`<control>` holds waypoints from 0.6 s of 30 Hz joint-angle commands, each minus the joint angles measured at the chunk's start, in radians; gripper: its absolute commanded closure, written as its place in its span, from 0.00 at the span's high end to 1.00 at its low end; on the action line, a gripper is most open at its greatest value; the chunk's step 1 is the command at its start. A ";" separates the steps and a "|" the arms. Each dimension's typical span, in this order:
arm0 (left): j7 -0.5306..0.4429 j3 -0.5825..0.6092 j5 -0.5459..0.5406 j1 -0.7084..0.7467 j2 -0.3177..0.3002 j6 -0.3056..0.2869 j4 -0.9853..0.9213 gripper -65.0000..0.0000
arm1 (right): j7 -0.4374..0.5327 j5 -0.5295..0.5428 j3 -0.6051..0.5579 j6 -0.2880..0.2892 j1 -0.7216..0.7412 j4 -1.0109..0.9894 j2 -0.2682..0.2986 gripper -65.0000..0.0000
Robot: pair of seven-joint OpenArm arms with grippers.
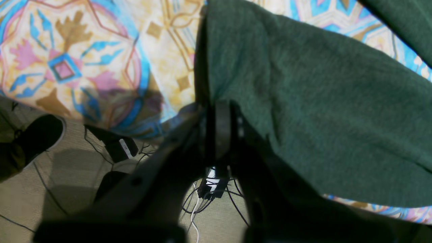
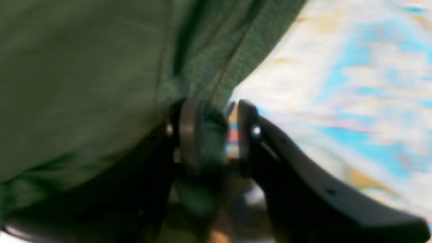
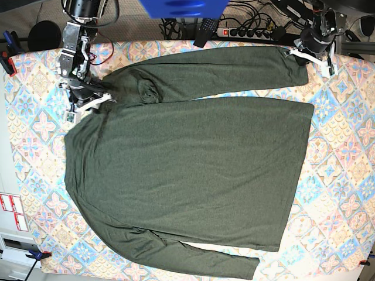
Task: Fold the T-shirt properly
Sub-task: 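Grasp the shirt's shoulder corners with the left and right grippers, then lift the shoulder edge with both grippers and pull it taut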
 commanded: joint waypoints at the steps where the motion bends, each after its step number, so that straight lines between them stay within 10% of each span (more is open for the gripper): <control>1: -0.008 -0.008 -0.006 0.008 -0.014 -0.004 0.014 0.00 | -0.018 0.017 0.003 0.007 -0.011 0.002 0.006 0.26; 11: -0.012 -0.010 -0.006 0.008 -0.017 -0.004 0.023 0.00 | -0.018 0.021 0.008 0.007 -0.018 -0.001 0.006 0.00; 18: -0.011 -0.013 -0.001 0.029 -0.017 -0.004 0.114 0.00 | -0.019 0.024 0.089 0.007 -0.021 0.016 0.006 0.00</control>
